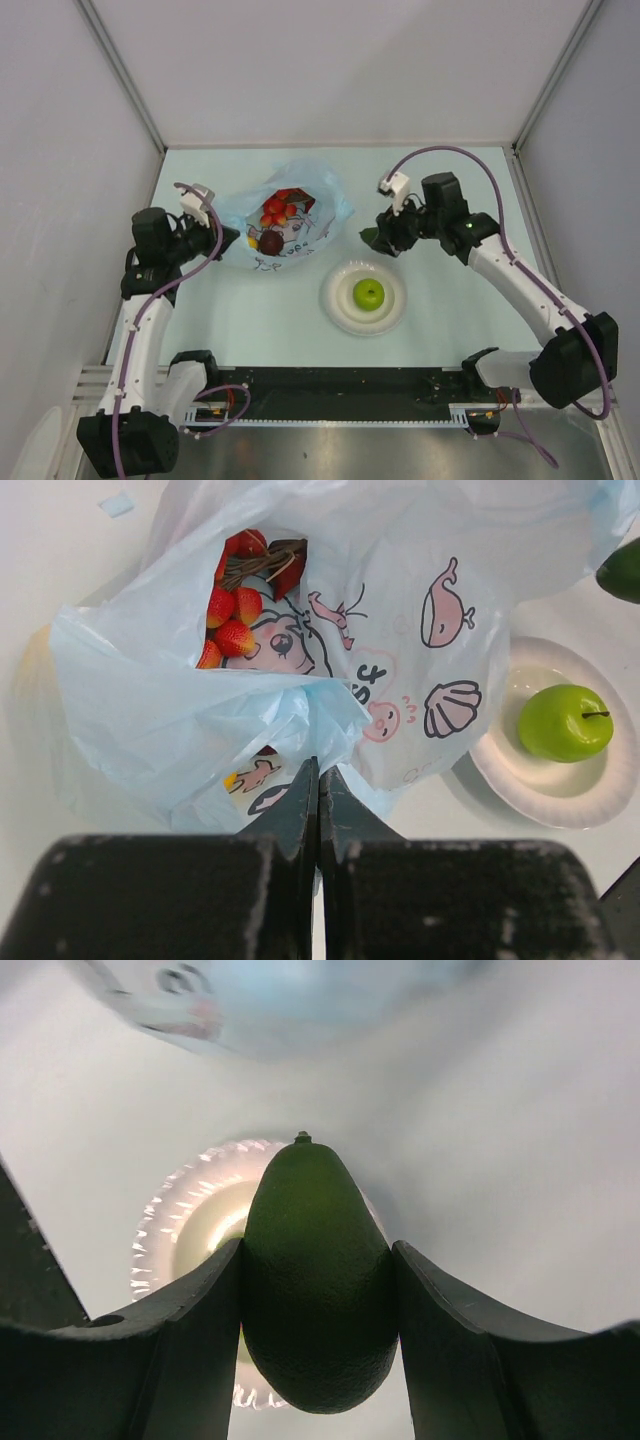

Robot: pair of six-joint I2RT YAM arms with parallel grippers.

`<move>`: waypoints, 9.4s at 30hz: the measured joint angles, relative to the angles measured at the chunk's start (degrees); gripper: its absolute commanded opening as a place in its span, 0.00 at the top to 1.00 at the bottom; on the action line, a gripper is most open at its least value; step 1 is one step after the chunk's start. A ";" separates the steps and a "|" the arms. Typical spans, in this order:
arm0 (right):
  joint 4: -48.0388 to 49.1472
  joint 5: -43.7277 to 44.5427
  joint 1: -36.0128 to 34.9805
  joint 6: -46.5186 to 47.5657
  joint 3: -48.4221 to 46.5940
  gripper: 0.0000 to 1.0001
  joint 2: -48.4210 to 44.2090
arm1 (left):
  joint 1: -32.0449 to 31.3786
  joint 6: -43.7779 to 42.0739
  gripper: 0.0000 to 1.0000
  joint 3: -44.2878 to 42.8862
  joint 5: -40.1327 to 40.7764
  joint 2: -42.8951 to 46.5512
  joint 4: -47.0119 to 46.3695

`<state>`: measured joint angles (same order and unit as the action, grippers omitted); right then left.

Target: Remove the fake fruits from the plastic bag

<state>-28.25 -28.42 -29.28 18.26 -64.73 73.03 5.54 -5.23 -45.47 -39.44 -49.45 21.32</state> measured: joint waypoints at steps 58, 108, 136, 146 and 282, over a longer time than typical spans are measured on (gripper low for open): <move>7.13 2.10 9.20 -28.70 23.82 0.53 0.04 | 2.27 5.66 0.97 3.50 -3.41 3.54 -0.31; 23.23 -11.39 -11.30 -15.65 -20.11 0.58 19.41 | 2.25 -22.60 1.00 -0.87 3.61 2.08 21.70; 28.96 3.72 -20.96 -18.75 -31.34 0.61 46.95 | 2.21 -27.80 1.00 -4.15 9.64 6.43 28.02; 27.61 3.63 -23.04 -17.11 -16.57 0.59 46.14 | 2.21 -28.85 1.00 -0.46 14.95 7.54 25.97; -9.81 -10.36 -16.83 69.99 23.71 0.00 -9.60 | 0.70 -17.92 1.00 0.96 2.58 3.85 14.62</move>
<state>-38.06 -38.79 -46.11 88.25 -41.01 63.44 6.24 -23.16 -44.51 -36.86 -45.60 35.94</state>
